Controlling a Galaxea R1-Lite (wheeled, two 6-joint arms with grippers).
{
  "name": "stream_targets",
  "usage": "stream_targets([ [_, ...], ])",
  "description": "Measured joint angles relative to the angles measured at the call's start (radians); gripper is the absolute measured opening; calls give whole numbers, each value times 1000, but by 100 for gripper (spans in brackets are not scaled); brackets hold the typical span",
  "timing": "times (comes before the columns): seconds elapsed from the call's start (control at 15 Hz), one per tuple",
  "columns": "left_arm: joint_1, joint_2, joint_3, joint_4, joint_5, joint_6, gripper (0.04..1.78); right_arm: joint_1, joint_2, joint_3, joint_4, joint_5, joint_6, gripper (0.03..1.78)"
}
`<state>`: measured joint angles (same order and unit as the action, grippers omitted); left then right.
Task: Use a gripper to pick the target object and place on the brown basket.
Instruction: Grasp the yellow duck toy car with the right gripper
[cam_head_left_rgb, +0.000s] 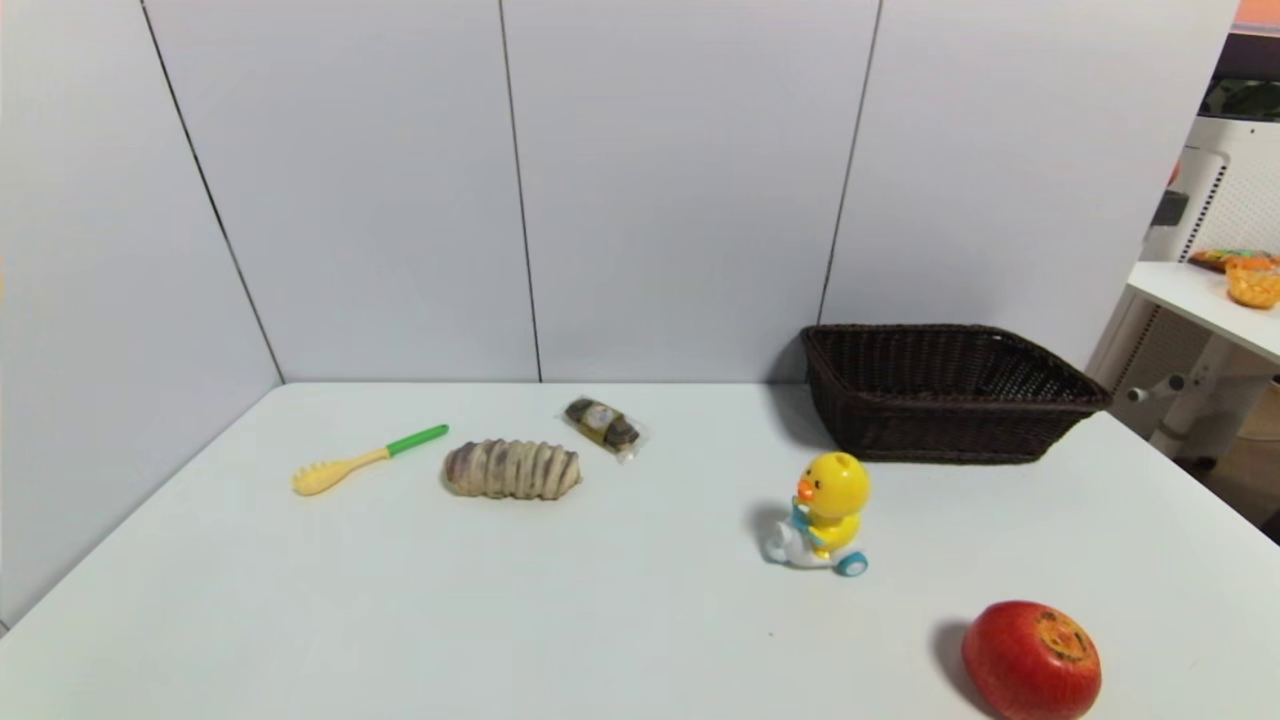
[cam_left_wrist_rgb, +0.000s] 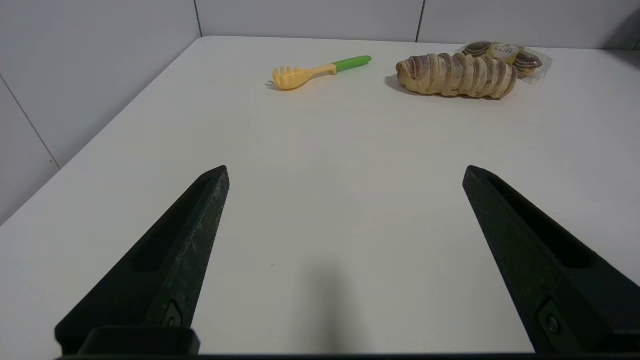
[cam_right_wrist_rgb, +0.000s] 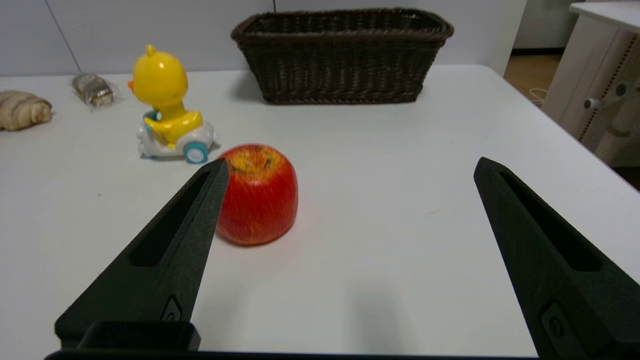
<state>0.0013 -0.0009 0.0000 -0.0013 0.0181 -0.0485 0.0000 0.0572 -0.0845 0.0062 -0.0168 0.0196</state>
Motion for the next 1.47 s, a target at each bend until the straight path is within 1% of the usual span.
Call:
stream_targets([
  [0.13, 0, 0, 0, 0, 0, 0, 169, 4, 71, -79, 5, -2, 1, 169],
  [0.33, 0, 0, 0, 0, 0, 0, 169, 26, 245, -270, 8, -9, 0, 169],
  [0.53, 0, 0, 0, 0, 0, 0, 169, 62, 470, -499, 13, -6, -7, 169],
  [0.8, 0, 0, 0, 0, 0, 0, 169, 129, 773, -817, 51, 0, -8, 169],
  [0.87, 0, 0, 0, 0, 0, 0, 169, 145, 851, -885, 57, 8, -10, 169],
  [0.93, 0, 0, 0, 0, 0, 0, 169, 157, 921, -940, 60, 29, -10, 169],
  [1.0, 0, 0, 0, 0, 0, 0, 169, 165, 987, -986, 61, 68, -14, 169],
  [1.07, 0, 0, 0, 0, 0, 0, 169, 171, 1047, -1024, 63, 126, -24, 169],
  [1.27, 0, 0, 0, 0, 0, 0, 169, 170, 1184, -1069, 70, 367, -101, 169],
  [1.47, 0, 0, 0, 0, 0, 0, 169, 149, 1273, -1069, 77, 631, -177, 169],
])
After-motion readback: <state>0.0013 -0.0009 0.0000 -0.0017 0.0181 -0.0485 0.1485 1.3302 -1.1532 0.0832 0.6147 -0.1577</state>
